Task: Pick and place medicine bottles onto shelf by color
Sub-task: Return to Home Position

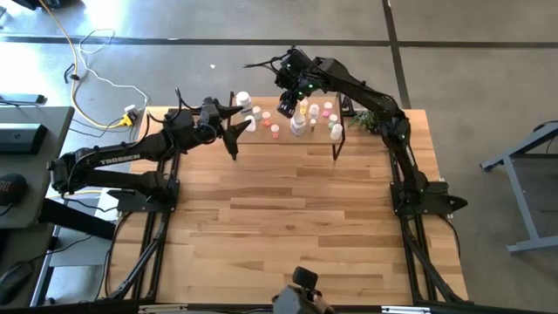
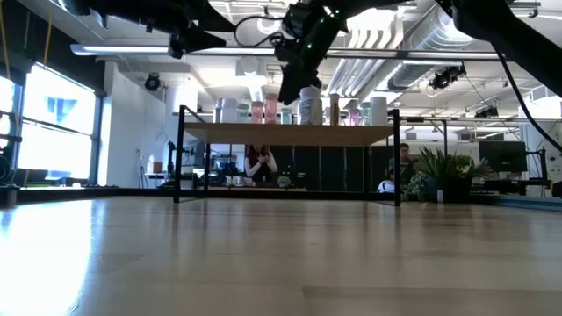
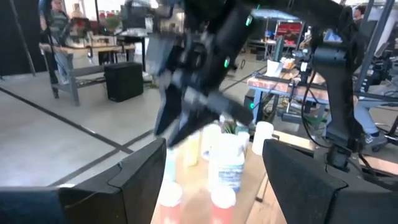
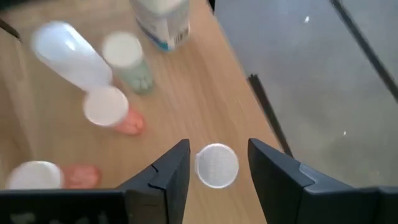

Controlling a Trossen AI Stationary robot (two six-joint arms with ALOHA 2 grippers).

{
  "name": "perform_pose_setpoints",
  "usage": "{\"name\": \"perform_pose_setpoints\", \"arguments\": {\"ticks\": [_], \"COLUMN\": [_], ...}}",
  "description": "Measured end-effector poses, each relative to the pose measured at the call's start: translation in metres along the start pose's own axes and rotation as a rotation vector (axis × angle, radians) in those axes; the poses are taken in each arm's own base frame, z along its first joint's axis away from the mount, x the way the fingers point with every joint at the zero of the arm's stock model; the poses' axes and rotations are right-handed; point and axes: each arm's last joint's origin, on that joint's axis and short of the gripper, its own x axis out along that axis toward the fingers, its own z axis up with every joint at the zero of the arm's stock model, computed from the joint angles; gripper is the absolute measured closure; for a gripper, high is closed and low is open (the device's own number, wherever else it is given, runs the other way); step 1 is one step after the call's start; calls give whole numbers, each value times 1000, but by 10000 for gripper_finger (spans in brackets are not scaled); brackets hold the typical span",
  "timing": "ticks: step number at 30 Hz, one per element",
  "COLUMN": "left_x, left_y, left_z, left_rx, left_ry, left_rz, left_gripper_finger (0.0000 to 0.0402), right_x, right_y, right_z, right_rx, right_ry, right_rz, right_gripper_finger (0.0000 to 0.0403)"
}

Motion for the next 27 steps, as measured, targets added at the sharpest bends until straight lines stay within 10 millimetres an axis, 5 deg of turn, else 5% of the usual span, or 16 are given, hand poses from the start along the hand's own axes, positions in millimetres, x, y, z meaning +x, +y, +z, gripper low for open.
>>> {"name": "perform_pose_setpoints", "arguments": {"ticks": [14, 27], "left_x": [-64, -106], "left_y": [-12, -27], "left_z": [5, -68], "left_rx": [-22, -81], "left_ry": [146, 135], "left_rz": [-153, -424], "left_gripper_finger": [145, 145], "right_x": [-72, -123], "right_y": [20, 67], "right_z": [8, 15], "right_rx": [89, 129], "right_ry": [-141, -287], "right_rz": [23, 110], "right_gripper_finger": [249, 249]}}
